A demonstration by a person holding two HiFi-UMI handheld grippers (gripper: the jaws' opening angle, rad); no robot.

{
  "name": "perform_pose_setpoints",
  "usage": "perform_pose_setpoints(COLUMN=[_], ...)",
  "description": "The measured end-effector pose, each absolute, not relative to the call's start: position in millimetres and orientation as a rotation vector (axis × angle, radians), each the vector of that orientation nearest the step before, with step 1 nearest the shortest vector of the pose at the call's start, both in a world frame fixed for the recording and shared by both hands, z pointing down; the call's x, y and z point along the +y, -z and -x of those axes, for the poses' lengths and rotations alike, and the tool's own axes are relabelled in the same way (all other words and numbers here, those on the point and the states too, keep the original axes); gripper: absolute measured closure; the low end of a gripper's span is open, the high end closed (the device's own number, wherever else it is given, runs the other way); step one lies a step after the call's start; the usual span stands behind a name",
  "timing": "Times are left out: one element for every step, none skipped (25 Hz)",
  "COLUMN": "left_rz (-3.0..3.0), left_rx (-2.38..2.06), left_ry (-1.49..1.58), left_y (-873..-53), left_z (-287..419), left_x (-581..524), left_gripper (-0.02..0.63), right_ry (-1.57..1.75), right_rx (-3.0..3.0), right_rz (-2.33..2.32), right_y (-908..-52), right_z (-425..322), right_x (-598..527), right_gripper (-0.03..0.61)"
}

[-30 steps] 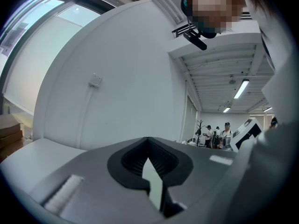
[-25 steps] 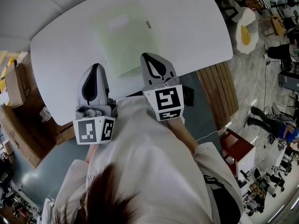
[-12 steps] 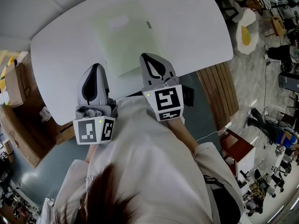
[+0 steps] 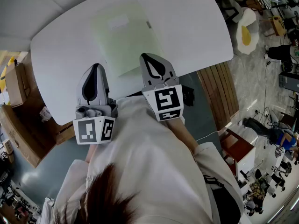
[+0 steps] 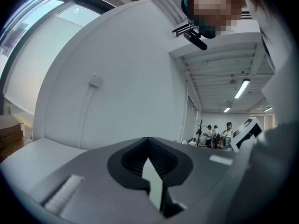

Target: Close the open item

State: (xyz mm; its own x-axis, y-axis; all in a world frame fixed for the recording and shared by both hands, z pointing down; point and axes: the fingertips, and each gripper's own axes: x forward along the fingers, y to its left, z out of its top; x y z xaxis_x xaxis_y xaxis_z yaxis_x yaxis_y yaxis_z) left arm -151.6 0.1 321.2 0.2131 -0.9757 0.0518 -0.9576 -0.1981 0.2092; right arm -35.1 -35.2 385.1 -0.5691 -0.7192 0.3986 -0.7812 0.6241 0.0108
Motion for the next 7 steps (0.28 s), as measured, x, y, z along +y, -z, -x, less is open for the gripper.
perform_pose_setpoints(left_rz=[-2.286,-2.285,-2.284,-2.283,-2.283,-2.282,-2.282], left_rx=[-1.852,-1.852,-1.853,-1.853,-1.853,-1.853,-1.853], left_ry=[0.136,0.136,0.137,0.137,0.138,0.139,0.139], left_y=[-321.0,-320.9,-320.9,-321.0,-320.9,-320.8,-320.7], left_z=[151.6,151.6,151.6,151.6,151.7,151.7,151.7], left_x=[0.2,0.4,0.4,0.3,0.1,-0.1,-0.3], left_gripper=[0.606,0.606,0.606,0.606,0.606,0.606,0.606], right_ry=[-0.235,-0.234,-0.232,-0.229,-0.228,-0.226,-0.225], right_rx=[-2.484,-2.485,-2.485,-2.485,-2.485,-2.485,-2.486], right_rz=[-1.198,-1.196,-1.195,-1.193,-1.191,-1.190,-1.188], right_y=[-384.9,-384.8,-384.7,-384.7,-384.6,-384.5,-384.4], right_z=[35.1,35.1,35.2,35.5,35.7,36.0,36.2], right_x=[-35.1,-34.9,-34.8,-34.8,-34.9,-35.0,-35.1], right_gripper=[0.569,0.569,0.569,0.569,0.569,0.569,0.569])
